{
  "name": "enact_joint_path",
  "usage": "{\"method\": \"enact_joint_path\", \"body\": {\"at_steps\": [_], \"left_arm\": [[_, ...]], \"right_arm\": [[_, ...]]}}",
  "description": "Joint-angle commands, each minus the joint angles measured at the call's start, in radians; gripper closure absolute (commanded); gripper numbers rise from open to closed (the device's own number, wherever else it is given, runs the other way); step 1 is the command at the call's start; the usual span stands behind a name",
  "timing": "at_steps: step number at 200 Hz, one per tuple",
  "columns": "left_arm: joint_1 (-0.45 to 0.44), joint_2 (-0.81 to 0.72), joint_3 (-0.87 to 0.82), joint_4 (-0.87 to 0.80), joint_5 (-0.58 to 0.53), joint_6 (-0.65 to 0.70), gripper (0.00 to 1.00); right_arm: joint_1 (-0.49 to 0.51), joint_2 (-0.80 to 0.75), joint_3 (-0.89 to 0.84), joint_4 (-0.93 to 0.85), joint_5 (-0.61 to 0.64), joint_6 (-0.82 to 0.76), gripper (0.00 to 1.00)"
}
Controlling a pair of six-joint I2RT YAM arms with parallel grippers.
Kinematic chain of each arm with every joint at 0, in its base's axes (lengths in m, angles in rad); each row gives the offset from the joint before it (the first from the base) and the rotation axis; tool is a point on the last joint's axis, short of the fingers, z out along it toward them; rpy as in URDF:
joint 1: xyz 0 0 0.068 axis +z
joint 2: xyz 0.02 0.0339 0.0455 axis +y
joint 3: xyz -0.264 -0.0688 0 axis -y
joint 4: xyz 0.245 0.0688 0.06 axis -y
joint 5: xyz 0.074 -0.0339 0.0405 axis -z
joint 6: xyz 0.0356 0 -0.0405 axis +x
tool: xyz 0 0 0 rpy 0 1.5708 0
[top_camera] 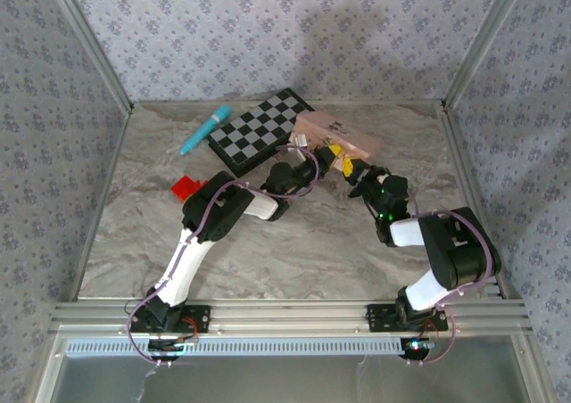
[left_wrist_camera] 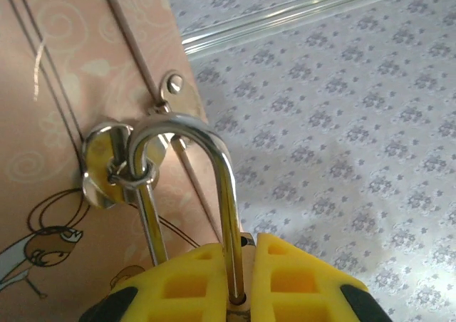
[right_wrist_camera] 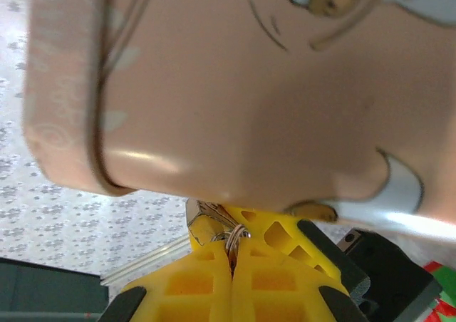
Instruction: Unlock the padlock with the key
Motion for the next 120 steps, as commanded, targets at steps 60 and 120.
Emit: {"method": "enact_joint_path", "body": {"at_steps": [60, 120], "left_arm": [[-0.062, 0.057, -0.039, -0.015, 0.135, 0.035, 1.00], [-0.047, 0.014, -0.135, -0.075, 0.074, 0.049, 1.00]], "right_arm": [[-0.034, -0.036, -0.057, 0.156, -0.014, 0.029, 1.00], [-0.061, -0.073, -0.123, -0.049, -0.111, -0.323, 0.75]]}}
